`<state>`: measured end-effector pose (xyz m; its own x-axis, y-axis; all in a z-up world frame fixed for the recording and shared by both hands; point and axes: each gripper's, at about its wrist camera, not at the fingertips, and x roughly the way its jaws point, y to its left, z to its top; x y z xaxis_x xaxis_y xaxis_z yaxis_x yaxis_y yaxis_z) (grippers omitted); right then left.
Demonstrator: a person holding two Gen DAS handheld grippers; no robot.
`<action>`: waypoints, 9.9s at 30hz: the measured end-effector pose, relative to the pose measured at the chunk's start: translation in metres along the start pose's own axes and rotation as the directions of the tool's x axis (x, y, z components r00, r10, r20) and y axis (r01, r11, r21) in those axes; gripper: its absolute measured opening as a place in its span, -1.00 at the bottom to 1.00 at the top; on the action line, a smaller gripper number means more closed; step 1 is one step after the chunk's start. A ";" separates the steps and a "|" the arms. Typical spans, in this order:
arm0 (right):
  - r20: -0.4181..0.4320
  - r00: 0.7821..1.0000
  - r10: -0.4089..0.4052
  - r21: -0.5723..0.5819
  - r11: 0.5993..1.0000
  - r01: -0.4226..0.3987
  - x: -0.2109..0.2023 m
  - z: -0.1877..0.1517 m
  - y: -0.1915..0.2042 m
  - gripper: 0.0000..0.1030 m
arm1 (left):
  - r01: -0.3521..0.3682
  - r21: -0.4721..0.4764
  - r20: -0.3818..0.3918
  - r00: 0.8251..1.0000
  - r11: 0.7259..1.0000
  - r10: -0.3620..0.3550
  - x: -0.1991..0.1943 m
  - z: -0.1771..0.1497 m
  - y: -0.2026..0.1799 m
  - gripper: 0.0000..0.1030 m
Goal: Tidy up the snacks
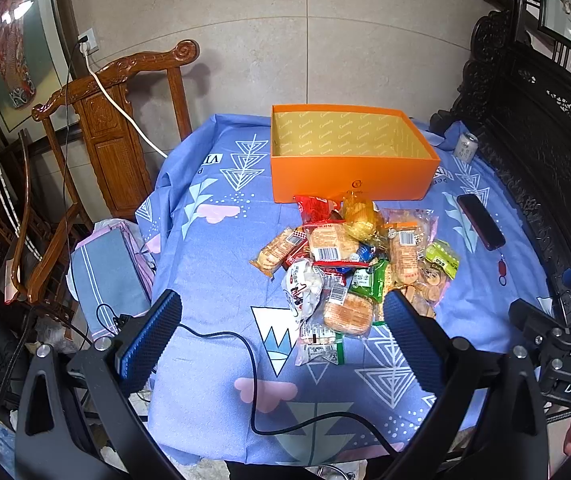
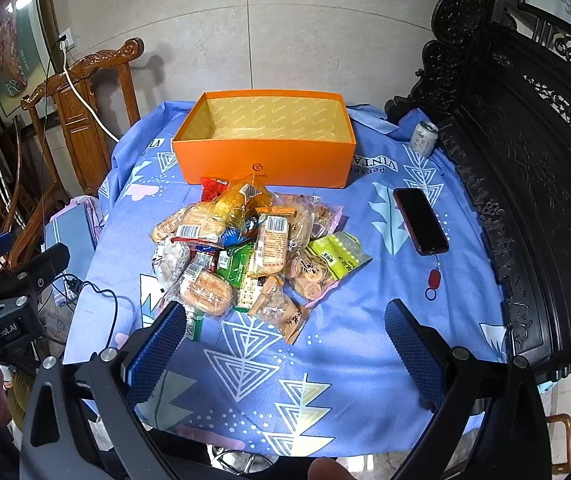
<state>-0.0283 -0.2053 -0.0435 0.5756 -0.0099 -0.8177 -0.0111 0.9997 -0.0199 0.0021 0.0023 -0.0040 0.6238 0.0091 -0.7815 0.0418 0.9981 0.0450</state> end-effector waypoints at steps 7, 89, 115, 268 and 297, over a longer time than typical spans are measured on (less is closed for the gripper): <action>0.000 1.000 -0.001 0.001 1.000 0.001 0.000 0.001 0.000 0.93 | -0.001 0.000 0.000 1.000 1.000 0.001 0.000 0.000 0.000 0.92; -0.151 0.970 0.189 0.075 0.981 -0.180 0.182 0.034 -0.025 0.65 | 0.009 -0.033 -0.055 0.998 0.999 -0.011 0.089 0.020 0.034 0.92; -0.217 0.972 0.087 0.075 0.995 -0.072 0.247 0.037 0.000 -0.08 | 0.071 0.053 -0.108 0.992 0.996 -0.065 0.148 0.060 0.001 0.92; 0.001 0.951 0.309 0.235 0.924 -0.301 0.208 0.047 -0.067 -0.51 | 0.328 -0.046 -0.293 0.898 0.943 -0.327 0.287 0.018 -0.048 0.34; 0.260 0.908 0.328 0.079 0.930 -0.359 0.129 0.150 -0.056 -0.51 | 0.349 -0.015 0.063 0.936 0.937 -0.348 0.185 0.139 -0.001 0.34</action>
<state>0.1692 -0.2598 -0.0619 0.7315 0.3244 -0.5998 -0.1524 0.9351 0.3199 0.2257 -0.0056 -0.0624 0.6184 -0.3422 -0.7074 0.2453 0.9393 -0.2399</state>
